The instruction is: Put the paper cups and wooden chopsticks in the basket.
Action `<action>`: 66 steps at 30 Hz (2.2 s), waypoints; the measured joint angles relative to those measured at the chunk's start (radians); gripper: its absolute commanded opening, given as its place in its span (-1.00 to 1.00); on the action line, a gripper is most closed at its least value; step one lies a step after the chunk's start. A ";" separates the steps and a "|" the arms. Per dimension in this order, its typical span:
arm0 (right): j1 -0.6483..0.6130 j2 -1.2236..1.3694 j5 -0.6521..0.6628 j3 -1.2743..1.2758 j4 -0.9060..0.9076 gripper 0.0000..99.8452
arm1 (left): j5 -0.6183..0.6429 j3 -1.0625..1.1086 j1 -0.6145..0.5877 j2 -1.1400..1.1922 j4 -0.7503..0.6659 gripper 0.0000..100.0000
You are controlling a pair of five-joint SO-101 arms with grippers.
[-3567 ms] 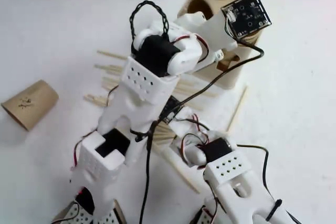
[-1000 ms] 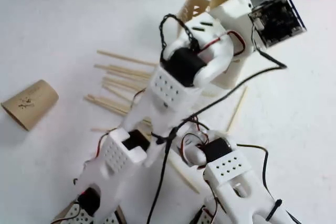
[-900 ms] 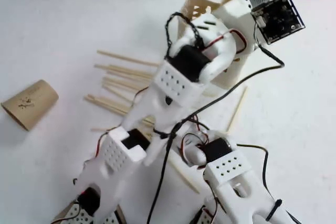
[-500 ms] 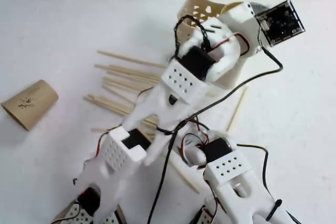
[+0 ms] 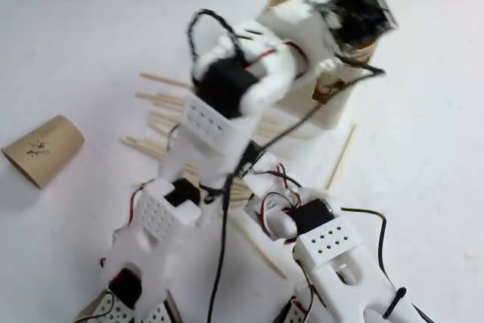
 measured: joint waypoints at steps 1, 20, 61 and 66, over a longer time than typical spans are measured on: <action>0.000 0.000 0.000 0.000 0.000 -0.95 | 0.000 -0.002 -0.021 -0.008 0.041 -0.95; 0.000 0.000 0.005 0.043 -0.057 -0.95 | 0.187 0.522 -0.634 -0.701 0.252 -0.67; 0.000 0.000 0.060 0.043 -0.057 -0.95 | 0.158 2.002 -1.487 -0.818 -0.305 -0.44; 0.000 0.000 0.060 0.043 -0.057 -0.95 | 0.158 2.002 -1.416 -0.707 -0.393 -0.44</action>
